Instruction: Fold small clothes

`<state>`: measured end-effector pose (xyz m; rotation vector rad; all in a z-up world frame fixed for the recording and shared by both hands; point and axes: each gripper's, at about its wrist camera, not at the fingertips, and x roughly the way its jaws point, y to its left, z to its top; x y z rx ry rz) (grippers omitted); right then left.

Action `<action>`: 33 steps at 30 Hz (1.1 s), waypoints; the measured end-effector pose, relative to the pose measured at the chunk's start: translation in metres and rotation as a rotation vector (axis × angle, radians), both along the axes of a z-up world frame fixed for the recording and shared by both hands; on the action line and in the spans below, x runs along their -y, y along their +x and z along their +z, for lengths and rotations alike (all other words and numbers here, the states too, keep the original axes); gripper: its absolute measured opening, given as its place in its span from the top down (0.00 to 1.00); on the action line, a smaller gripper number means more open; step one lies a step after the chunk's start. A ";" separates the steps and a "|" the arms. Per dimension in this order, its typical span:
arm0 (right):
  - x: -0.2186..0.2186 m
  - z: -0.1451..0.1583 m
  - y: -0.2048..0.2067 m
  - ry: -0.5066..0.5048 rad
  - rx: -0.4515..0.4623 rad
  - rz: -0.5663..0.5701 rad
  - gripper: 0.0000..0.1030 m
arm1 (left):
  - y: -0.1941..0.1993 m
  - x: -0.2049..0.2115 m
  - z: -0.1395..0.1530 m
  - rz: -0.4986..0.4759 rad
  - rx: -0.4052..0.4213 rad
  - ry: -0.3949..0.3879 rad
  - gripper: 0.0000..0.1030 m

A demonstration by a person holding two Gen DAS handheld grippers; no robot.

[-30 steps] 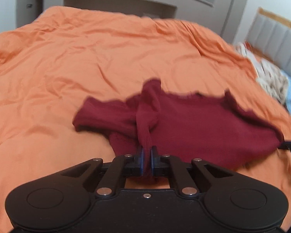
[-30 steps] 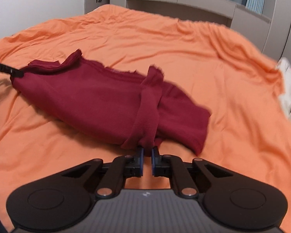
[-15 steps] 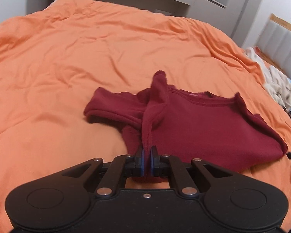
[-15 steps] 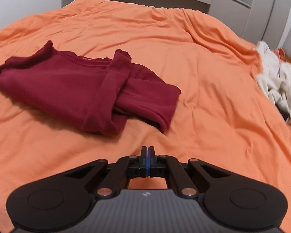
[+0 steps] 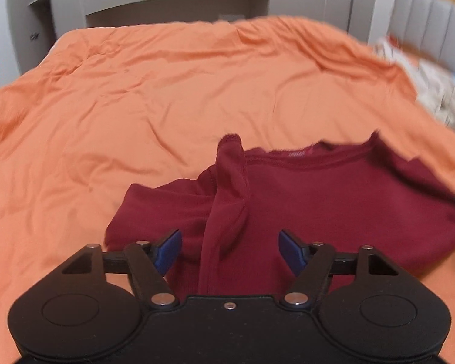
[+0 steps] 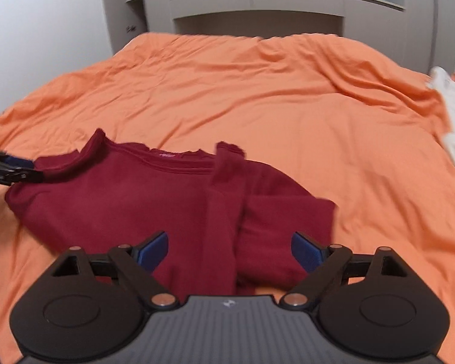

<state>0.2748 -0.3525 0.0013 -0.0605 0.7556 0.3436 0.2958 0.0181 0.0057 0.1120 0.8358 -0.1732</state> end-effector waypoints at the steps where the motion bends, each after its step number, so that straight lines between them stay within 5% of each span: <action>1: -0.008 -0.005 0.010 -0.014 -0.010 0.009 0.17 | 0.010 0.004 -0.006 -0.006 -0.012 0.030 0.53; 5: -0.026 -0.026 0.037 -0.059 -0.017 0.008 0.42 | 0.037 0.004 -0.021 0.023 -0.025 0.079 0.87; 7: -0.026 -0.033 0.047 -0.067 -0.016 -0.032 0.86 | 0.042 -0.004 -0.021 0.053 -0.006 0.058 0.94; 8: -0.022 -0.035 0.050 -0.049 -0.016 -0.064 0.93 | 0.042 -0.008 -0.019 0.066 0.012 0.040 0.94; 14: 0.004 -0.028 0.052 0.032 0.095 -0.208 0.94 | 0.040 -0.026 -0.015 0.165 0.100 -0.027 0.94; 18: 0.012 -0.050 0.061 0.055 0.014 -0.225 0.94 | 0.054 -0.033 -0.041 0.201 -0.005 -0.054 0.94; 22: 0.016 -0.056 0.057 0.105 -0.019 -0.223 0.92 | 0.049 -0.035 -0.034 0.178 0.010 -0.086 0.88; 23: 0.015 -0.055 0.055 0.104 -0.021 -0.203 0.89 | 0.049 -0.035 -0.031 0.161 0.003 -0.088 0.83; 25: 0.009 -0.049 0.055 0.069 0.001 -0.181 0.57 | 0.053 -0.034 -0.027 0.142 -0.017 -0.080 0.62; 27: -0.002 -0.043 0.058 0.032 0.026 -0.158 0.40 | 0.058 -0.032 -0.024 0.143 -0.013 -0.070 0.51; 29: -0.011 -0.039 0.066 0.016 0.020 -0.138 0.35 | 0.067 -0.027 -0.024 0.143 -0.023 -0.053 0.42; 33: -0.016 -0.041 0.083 0.036 0.030 -0.169 0.31 | 0.092 -0.020 -0.035 0.157 -0.064 -0.025 0.41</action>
